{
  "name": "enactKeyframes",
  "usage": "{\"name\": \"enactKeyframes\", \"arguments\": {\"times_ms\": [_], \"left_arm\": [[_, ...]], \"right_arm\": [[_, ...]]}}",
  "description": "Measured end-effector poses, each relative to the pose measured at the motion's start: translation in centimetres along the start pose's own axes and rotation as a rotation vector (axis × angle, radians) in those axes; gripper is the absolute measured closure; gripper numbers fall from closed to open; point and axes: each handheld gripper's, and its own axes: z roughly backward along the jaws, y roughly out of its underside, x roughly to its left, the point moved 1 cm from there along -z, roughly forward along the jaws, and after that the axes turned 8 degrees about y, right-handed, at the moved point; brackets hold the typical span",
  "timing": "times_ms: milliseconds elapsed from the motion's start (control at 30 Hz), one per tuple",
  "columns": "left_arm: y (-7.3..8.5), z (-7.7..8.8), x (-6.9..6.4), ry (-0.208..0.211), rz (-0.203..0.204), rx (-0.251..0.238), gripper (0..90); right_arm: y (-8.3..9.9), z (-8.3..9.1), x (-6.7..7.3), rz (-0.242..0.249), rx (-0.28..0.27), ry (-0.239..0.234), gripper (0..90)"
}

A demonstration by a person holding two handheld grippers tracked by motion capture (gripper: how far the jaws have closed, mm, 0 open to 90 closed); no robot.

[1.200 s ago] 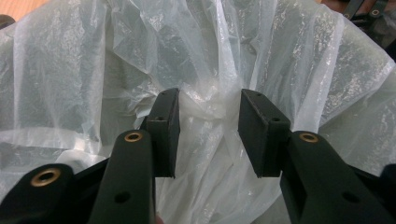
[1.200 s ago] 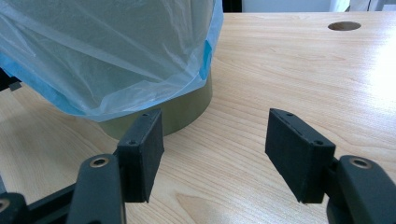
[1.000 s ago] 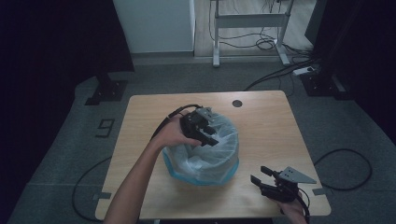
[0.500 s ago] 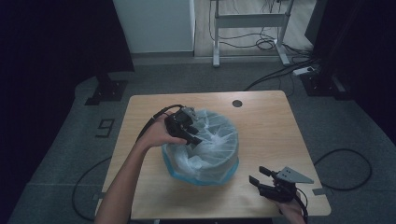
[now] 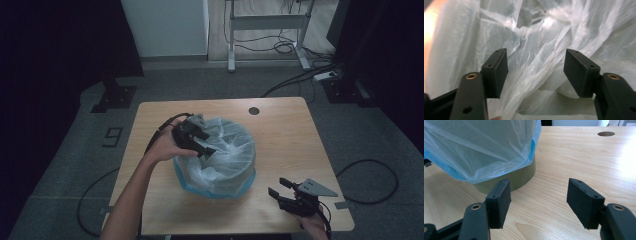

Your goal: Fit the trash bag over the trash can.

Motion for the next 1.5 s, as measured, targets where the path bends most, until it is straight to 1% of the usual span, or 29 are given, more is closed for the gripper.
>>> {"name": "enactKeyframes", "arguments": {"times_ms": [33,67,100,133,200,233,267,300,333,367,400,500,600,667,700,733,767,800,900,933,1000,1033,1067,1133,1167,1200,1233,1400,1500], "left_arm": [[0.4,0.5,-0.2,-0.015,0.006,-0.042,32.1],[0.7,0.8,-0.3,-0.021,0.01,-0.063,31.6],[0.7,0.8,-0.3,-0.021,0.01,-0.063,31.1],[1.2,1.2,-0.4,-0.033,0.016,-0.093,30.7],[1.5,1.4,-0.5,-0.042,0.021,-0.106,29.8],[2.1,1.7,-0.7,-0.057,0.031,-0.134,29.5],[2.1,1.7,-0.7,-0.057,0.031,-0.134,29.2],[2.8,2.1,-0.9,-0.075,0.038,-0.165,29.2],[2.8,2.1,-0.9,-0.075,0.038,-0.165,29.0],[3.4,2.5,-1.1,-0.086,0.046,-0.188,28.8],[3.4,2.5,-1.1,-0.086,0.046,-0.188,28.6],[4.6,3.4,-1.5,-0.103,0.06,-0.226,28.1],[5.2,3.7,-1.9,-0.115,0.06,-0.238,27.9],[5.8,4.1,-2.4,-0.123,0.059,-0.256,27.8],[6.4,4.5,-2.9,-0.139,0.061,-0.28,27.7],[6.4,4.5,-2.9,-0.139,0.061,-0.28,27.7],[7.2,4.9,-3.5,-0.152,0.066,-0.304,27.7],[7.2,4.9,-3.5,-0.152,0.066,-0.304,27.7],[8.9,5.5,-4.5,-0.181,0.083,-0.343,27.7],[8.9,5.5,-4.5,-0.181,0.083,-0.343,27.7],[9.8,5.7,-5.0,-0.192,0.094,-0.362,27.7],[10.7,5.8,-5.5,-0.204,0.103,-0.372,27.7],[10.7,5.8,-5.5,-0.204,0.103,-0.372,27.6],[11.7,5.8,-6.0,-0.215,0.114,-0.382,27.6],[12.7,5.7,-6.4,-0.227,0.124,-0.385,27.5],[12.7,5.7,-6.4,-0.227,0.124,-0.385,27.4],[14.0,5.4,-6.6,-0.231,0.139,-0.388,27.4],[17.0,4.2,-6.9,-0.237,0.192,-0.371,27.5],[18.7,3.4,-6.9,-0.253,0.229,-0.351,27.3]], "right_arm": [[0.0,0.0,-0.1,-0.001,0.001,0.003,35.1],[0.0,-0.1,-0.1,-0.001,0.002,0.005,35.0],[0.0,-0.1,-0.1,-0.001,0.004,0.005,35.0],[0.0,-0.1,0.0,0.001,0.006,0.006,34.9],[0.0,-0.2,0.0,0.001,0.007,0.007,34.9],[0.1,-0.3,0.1,0.008,0.009,0.008,34.8],[0.1,-0.3,0.1,0.008,0.009,0.008,34.8],[0.1,-0.3,0.1,0.01,0.01,0.009,34.8],[0.1,-0.3,0.1,0.01,0.01,0.009,34.8],[0.1,-0.4,0.1,0.011,0.012,0.01,34.8],[0.1,-0.4,0.1,0.011,0.012,0.01,34.8],[0.1,-0.4,0.0,0.008,0.013,0.012,34.8],[0.1,-0.4,-0.1,0.009,0.013,0.014,34.8],[0.1,-0.3,-0.1,0.013,0.014,0.017,34.8],[0.1,-0.3,-0.3,0.013,0.014,0.018,34.7],[0.1,-0.3,-0.3,0.013,0.014,0.018,34.7],[0.1,-0.3,-0.4,0.01,0.013,0.019,34.8],[0.1,-0.3,-0.4,0.01,0.013,0.019,34.8],[0.1,-0.3,-0.5,0.011,0.011,0.02,34.8],[0.1,-0.3,-0.5,0.011,0.011,0.02,34.8],[0.1,-0.3,-0.5,0.011,0.013,0.02,34.8],[0.1,-0.4,-0.5,0.012,0.014,0.021,34.7],[0.1,-0.4,-0.5,0.012,0.014,0.021,34.7],[0.1,-0.5,-0.5,0.01,0.015,0.022,34.6],[0.1,-0.5,-0.6,0.01,0.016,0.023,34.6],[0.1,-0.5,-0.6,0.01,0.016,0.023,34.6],[0.1,-0.6,-0.6,0.012,0.02,0.025,34.5],[0.3,-0.7,-0.8,0.015,0.024,0.032,34.3],[0.4,-0.7,-0.9,0.013,0.03,0.035,34.2]]}}
